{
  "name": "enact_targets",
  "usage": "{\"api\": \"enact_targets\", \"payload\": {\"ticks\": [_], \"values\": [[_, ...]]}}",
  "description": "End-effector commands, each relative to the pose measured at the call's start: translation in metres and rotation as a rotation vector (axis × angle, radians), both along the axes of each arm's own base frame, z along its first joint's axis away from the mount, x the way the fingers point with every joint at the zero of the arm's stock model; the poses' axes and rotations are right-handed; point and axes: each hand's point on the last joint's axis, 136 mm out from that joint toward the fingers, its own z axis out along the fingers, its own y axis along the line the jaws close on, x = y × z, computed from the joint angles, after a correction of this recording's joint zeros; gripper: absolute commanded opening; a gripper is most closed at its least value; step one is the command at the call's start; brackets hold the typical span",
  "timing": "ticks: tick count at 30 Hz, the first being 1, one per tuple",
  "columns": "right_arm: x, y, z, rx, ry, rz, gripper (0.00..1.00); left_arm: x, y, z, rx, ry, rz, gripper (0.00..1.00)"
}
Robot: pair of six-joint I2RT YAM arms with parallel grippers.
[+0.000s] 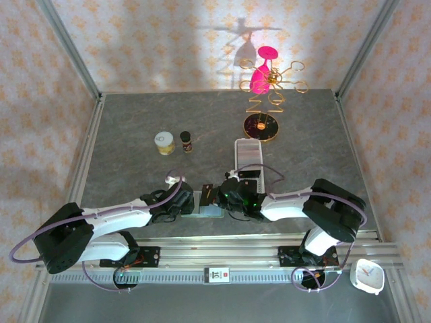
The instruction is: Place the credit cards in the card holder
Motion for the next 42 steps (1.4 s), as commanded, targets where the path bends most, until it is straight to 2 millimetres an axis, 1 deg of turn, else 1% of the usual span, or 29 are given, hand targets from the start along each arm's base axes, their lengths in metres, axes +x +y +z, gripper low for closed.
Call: {"api": "enact_targets", "payload": {"ticks": [1, 9, 13, 17, 23, 27, 36, 42], "values": [[0.002, 0.003, -0.003, -0.004, -0.003, -0.011, 0.0, -0.014, 0.01, -0.015, 0.04, 0.048, -0.005, 0.36], [-0.005, 0.004, -0.012, -0.02, 0.023, 0.012, 0.0, -0.014, 0.009, -0.015, 0.028, 0.049, -0.005, 0.34], [-0.013, 0.009, -0.013, -0.022, 0.025, 0.052, 0.0, -0.015, 0.01, -0.016, 0.029, 0.052, -0.002, 0.34], [-0.02, 0.01, -0.018, -0.026, 0.049, 0.077, 0.0, -0.015, 0.009, -0.016, 0.017, 0.048, 0.007, 0.35], [-0.025, 0.008, -0.022, -0.034, 0.072, 0.087, 0.0, -0.015, 0.004, -0.013, -0.045, 0.032, 0.024, 0.36], [-0.027, 0.005, -0.025, -0.039, 0.09, 0.072, 0.0, -0.015, 0.004, -0.015, -0.061, 0.035, 0.037, 0.37], [-0.032, 0.005, -0.02, -0.032, 0.102, 0.082, 0.0, -0.017, 0.004, -0.019, -0.062, 0.05, 0.042, 0.38], [-0.034, 0.013, -0.011, -0.001, 0.092, 0.121, 0.0, -0.018, 0.004, -0.02, -0.067, 0.051, 0.045, 0.39]]}}
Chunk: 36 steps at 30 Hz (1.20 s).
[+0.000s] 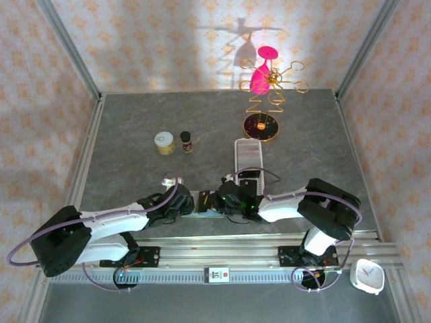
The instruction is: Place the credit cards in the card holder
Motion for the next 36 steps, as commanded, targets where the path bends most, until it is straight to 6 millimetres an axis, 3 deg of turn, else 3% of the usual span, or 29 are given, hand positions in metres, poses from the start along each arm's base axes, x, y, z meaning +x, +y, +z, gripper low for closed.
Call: {"api": "enact_targets", "payload": {"ticks": [1, 16, 21, 28, 32, 36], "values": [[-0.013, 0.003, 0.0, -0.008, 0.02, 0.059, 0.0, -0.017, 0.006, -0.018, 0.023, 0.075, -0.017, 0.4], [-0.005, 0.025, 0.003, 0.01, -0.006, 0.086, 0.0, -0.018, 0.006, -0.018, 0.022, 0.078, -0.016, 0.43], [-0.003, 0.021, -0.004, -0.028, 0.003, 0.075, 0.04, -0.019, 0.005, -0.019, 0.019, 0.08, -0.019, 0.44], [0.002, 0.002, -0.003, -0.166, -0.031, 0.051, 0.28, -0.02, 0.006, -0.022, 0.017, 0.089, -0.02, 0.43], [0.001, -0.005, -0.002, -0.191, -0.033, 0.052, 0.29, -0.021, 0.006, -0.022, 0.012, 0.09, -0.015, 0.43], [-0.002, -0.004, -0.009, -0.203, -0.017, 0.068, 0.22, -0.021, 0.004, -0.023, 0.003, 0.093, -0.016, 0.43]]}}
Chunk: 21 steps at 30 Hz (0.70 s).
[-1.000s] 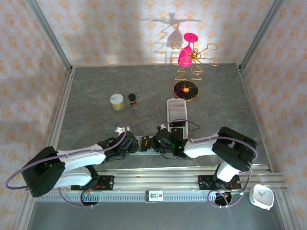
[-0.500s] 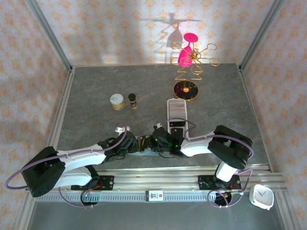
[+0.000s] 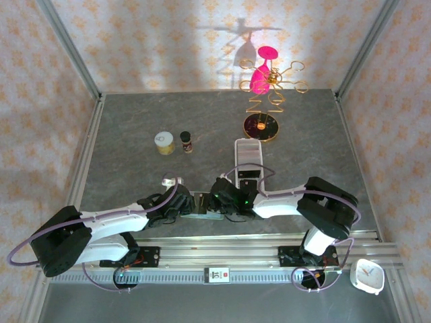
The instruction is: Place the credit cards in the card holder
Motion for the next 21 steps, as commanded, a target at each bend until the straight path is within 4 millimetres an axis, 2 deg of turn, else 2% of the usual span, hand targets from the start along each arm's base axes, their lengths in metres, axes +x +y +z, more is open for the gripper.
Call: {"api": "enact_targets", "payload": {"ticks": [1, 9, 16, 21], "values": [[0.001, -0.002, -0.002, -0.04, -0.013, 0.003, 0.18, -0.022, 0.005, -0.022, 0.012, 0.099, -0.017, 0.43], [0.003, 0.016, -0.004, -0.019, -0.004, 0.036, 0.04, -0.022, 0.001, -0.02, -0.029, 0.089, -0.02, 0.46], [0.007, 0.03, 0.0, 0.016, -0.013, 0.048, 0.01, -0.022, 0.002, -0.015, -0.077, 0.06, 0.001, 0.5], [0.006, 0.044, 0.016, 0.119, -0.016, 0.062, 0.0, -0.024, 0.005, -0.019, -0.059, 0.069, 0.007, 0.5]]}}
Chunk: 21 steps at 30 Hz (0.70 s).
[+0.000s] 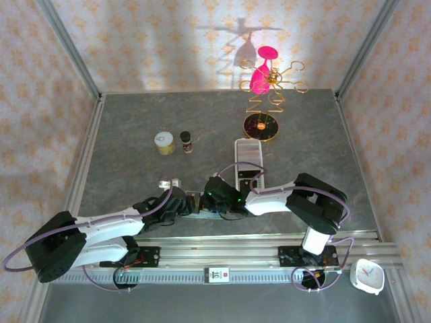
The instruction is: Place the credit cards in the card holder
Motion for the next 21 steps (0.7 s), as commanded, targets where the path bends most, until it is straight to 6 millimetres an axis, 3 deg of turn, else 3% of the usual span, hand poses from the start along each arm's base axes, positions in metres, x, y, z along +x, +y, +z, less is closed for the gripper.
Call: {"api": "enact_targets", "payload": {"ticks": [1, 4, 10, 15, 21], "values": [[0.002, 0.02, 0.022, 0.116, -0.027, 0.018, 0.0, -0.021, 0.006, -0.023, 0.024, 0.1, -0.021, 0.5], [0.0, 0.018, 0.031, 0.146, -0.034, 0.016, 0.0, -0.022, 0.006, -0.026, 0.033, 0.115, -0.024, 0.49], [0.002, -0.017, 0.034, 0.027, -0.071, -0.046, 0.05, -0.025, 0.01, -0.034, 0.06, 0.135, -0.021, 0.45], [-0.002, -0.046, 0.023, -0.087, -0.068, -0.084, 0.17, -0.027, 0.012, -0.038, 0.071, 0.145, -0.021, 0.43], [-0.011, -0.06, 0.003, -0.134, -0.026, -0.097, 0.26, -0.027, 0.013, -0.038, 0.073, 0.148, -0.019, 0.42]]}}
